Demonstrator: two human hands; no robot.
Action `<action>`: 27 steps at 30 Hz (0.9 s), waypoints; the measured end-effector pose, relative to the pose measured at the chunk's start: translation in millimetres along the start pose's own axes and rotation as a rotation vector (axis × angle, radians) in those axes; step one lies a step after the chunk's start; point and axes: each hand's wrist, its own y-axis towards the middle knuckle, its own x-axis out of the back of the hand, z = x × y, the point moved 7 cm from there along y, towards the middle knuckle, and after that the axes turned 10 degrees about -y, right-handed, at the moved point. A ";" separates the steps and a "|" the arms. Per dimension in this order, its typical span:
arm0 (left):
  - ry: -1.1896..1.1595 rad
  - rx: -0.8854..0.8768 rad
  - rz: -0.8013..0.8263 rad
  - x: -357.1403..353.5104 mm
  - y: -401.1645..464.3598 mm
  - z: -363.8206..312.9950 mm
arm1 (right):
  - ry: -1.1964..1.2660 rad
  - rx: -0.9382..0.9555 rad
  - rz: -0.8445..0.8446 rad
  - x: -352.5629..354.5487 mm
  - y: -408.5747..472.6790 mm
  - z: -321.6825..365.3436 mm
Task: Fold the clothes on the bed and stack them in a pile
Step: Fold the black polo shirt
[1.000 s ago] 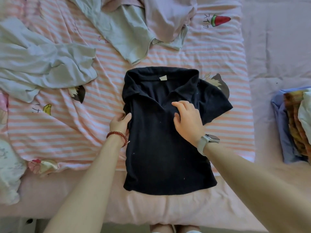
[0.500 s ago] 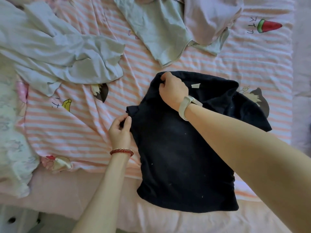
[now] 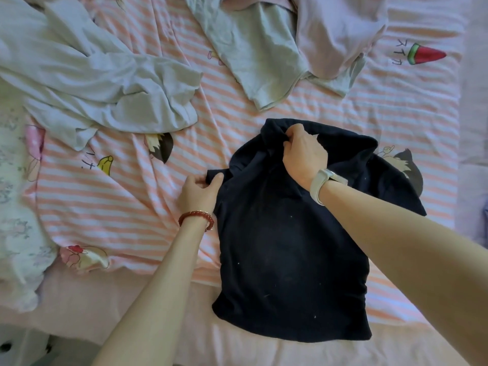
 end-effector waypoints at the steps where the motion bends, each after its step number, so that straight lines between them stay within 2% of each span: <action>1: 0.016 -0.024 -0.002 -1.8 0.8 -2.7 | 0.043 0.015 -0.003 0.3 -2.1 2.0; 4: 0.079 -0.134 -0.055 1.2 1.2 -14.4 | 0.141 0.065 -0.007 1.9 -8.8 11.0; 7: 0.109 -0.277 -0.101 12.9 4.7 -24.4 | 0.094 0.100 0.030 0.2 -11.0 16.0; 9: 0.106 -0.312 -0.104 22.1 8.6 -27.8 | 0.045 0.104 0.041 0.4 -10.3 17.5; 12: 0.060 -0.247 -0.172 38.4 17.8 -23.9 | 0.012 0.082 0.023 2.6 -9.5 17.8; 15: -0.122 -0.145 -0.264 52.4 23.3 -17.9 | -0.028 0.072 0.015 2.6 -9.9 15.3; 17: -0.095 -0.178 -0.301 56.0 19.7 -23.4 | -0.025 0.077 0.027 0.7 -11.4 13.5; 19: 0.019 -0.234 -0.242 48.9 12.2 -27.5 | -0.018 0.085 0.028 -0.2 -13.3 13.0; 20: 0.057 -0.206 -0.193 43.1 7.6 -23.1 | -0.016 0.085 0.026 -0.4 -14.4 12.9; 23: 0.074 -0.003 -0.009 22.9 -5.0 5.0 | -0.014 0.076 0.031 -1.5 -17.3 11.0; 27: -0.049 0.115 -0.034 16.1 -7.8 18.3 | -0.012 0.080 0.036 -1.9 -20.7 10.0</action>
